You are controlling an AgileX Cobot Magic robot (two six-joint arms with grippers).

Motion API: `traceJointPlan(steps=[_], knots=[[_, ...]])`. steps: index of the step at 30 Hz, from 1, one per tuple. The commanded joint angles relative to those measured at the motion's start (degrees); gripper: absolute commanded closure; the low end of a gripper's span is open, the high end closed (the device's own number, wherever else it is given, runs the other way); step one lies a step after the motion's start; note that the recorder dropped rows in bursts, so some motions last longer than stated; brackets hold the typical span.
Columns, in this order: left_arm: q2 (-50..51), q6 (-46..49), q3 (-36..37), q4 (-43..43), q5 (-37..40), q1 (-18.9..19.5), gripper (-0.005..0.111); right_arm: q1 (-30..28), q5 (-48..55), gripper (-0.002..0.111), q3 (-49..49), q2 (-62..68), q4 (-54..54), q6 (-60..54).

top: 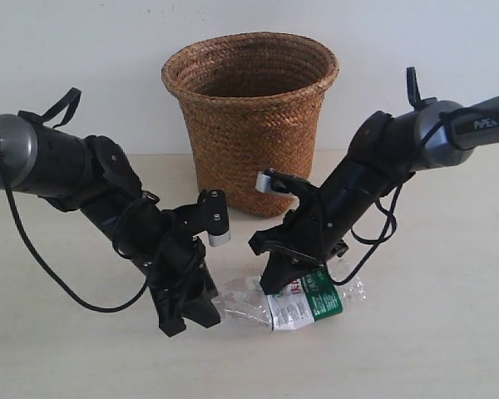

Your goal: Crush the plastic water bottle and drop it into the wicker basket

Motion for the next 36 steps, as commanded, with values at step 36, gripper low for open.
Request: traceJointPlan(steps=[36], knots=[[-0.2, 0.6, 0.2, -0.1, 0.7, -0.4, 0.102, -8.4, 9.4, 0.108, 2.7, -21.2, -9.6, -2.1]])
